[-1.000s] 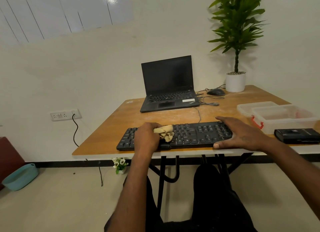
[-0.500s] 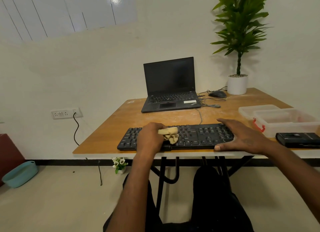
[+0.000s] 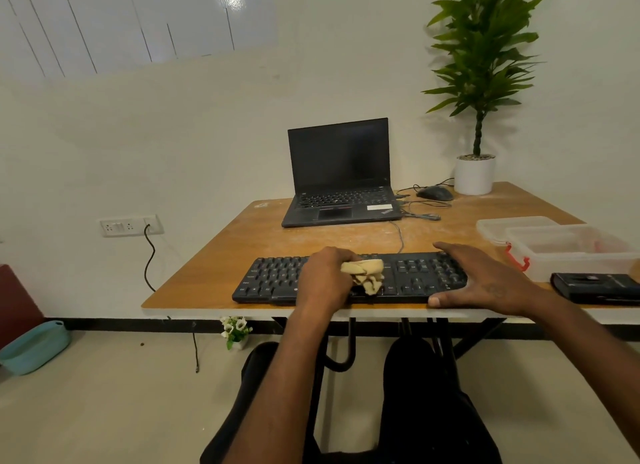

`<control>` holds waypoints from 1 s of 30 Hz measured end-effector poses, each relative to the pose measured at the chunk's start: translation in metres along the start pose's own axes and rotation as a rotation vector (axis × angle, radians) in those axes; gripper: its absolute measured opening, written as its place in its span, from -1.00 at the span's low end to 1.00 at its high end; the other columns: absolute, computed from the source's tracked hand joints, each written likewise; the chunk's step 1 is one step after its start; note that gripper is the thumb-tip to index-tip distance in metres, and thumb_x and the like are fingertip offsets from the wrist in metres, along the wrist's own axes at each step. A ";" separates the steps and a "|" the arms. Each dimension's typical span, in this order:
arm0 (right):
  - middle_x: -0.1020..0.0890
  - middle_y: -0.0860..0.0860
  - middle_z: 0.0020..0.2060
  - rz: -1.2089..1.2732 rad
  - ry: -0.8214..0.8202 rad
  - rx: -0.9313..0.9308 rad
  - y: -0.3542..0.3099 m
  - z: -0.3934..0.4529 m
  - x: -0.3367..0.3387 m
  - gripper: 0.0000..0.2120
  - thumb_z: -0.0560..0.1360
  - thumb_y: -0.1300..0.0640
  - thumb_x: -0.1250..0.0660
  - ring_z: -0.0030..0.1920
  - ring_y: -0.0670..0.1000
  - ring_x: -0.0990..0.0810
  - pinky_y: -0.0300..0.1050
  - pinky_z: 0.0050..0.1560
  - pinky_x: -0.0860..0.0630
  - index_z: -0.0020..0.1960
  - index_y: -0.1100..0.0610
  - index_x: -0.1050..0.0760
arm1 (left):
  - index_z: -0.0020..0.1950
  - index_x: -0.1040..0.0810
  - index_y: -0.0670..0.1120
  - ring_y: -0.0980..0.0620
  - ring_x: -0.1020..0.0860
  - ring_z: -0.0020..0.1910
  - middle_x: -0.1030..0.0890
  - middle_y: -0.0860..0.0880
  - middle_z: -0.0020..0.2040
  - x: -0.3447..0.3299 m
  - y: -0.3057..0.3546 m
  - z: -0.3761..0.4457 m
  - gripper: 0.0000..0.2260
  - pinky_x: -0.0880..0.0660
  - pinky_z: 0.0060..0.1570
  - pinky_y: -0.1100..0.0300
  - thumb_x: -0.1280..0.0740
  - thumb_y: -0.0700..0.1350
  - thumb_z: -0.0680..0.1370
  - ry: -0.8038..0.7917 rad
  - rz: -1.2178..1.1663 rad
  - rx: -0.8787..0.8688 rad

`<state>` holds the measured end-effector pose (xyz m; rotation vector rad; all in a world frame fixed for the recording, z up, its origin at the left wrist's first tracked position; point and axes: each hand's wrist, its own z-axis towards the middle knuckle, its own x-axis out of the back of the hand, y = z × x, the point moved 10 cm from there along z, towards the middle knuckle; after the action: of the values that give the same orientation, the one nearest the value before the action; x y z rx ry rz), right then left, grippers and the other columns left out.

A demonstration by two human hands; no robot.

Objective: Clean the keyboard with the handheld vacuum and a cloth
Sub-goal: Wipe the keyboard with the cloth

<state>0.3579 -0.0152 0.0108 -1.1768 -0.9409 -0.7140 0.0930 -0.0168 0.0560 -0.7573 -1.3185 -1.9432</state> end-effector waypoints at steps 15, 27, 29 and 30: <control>-0.22 -0.05 0.58 -0.022 -0.003 -0.008 -0.001 0.000 -0.002 0.25 0.09 -0.71 -0.26 0.51 0.02 -0.26 0.07 0.41 -0.35 0.63 -0.19 0.00 | 0.24 -0.72 0.06 0.03 -0.63 0.08 -0.73 0.00 0.14 -0.016 0.018 -0.004 -0.58 -0.61 0.04 0.07 -0.32 -0.36 0.55 -0.022 -0.013 -0.056; -0.23 -0.05 0.58 0.000 -0.008 -0.009 -0.002 0.000 -0.001 0.26 0.07 -0.72 -0.26 0.50 0.02 -0.28 0.09 0.43 -0.37 0.62 -0.19 -0.01 | 0.18 -0.75 0.08 0.04 -0.61 -0.09 -0.76 0.02 0.02 0.028 -0.043 -0.005 -0.67 -0.52 -0.18 0.15 -0.39 -0.28 0.56 0.040 0.023 0.095; -0.23 -0.05 0.58 -0.001 -0.009 -0.010 -0.002 0.000 -0.001 0.26 0.07 -0.73 -0.27 0.50 0.02 -0.27 0.09 0.43 -0.37 0.62 -0.19 -0.01 | 0.19 -0.75 0.07 0.08 -0.60 -0.08 -0.75 0.03 0.04 0.012 -0.021 -0.006 -0.66 -0.49 -0.17 0.16 -0.36 -0.29 0.56 0.017 0.012 0.048; -0.23 -0.06 0.58 0.000 -0.010 -0.011 -0.002 0.000 -0.002 0.27 0.07 -0.73 -0.26 0.50 0.01 -0.27 0.09 0.42 -0.36 0.62 -0.19 -0.01 | 0.19 -0.74 0.07 0.08 -0.60 -0.06 -0.75 0.04 0.05 0.006 -0.012 -0.007 -0.64 -0.50 -0.16 0.15 -0.35 -0.30 0.56 0.015 0.016 0.029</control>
<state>0.3555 -0.0158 0.0101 -1.1911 -0.9462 -0.7153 0.0794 -0.0212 0.0523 -0.7350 -1.3249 -1.9099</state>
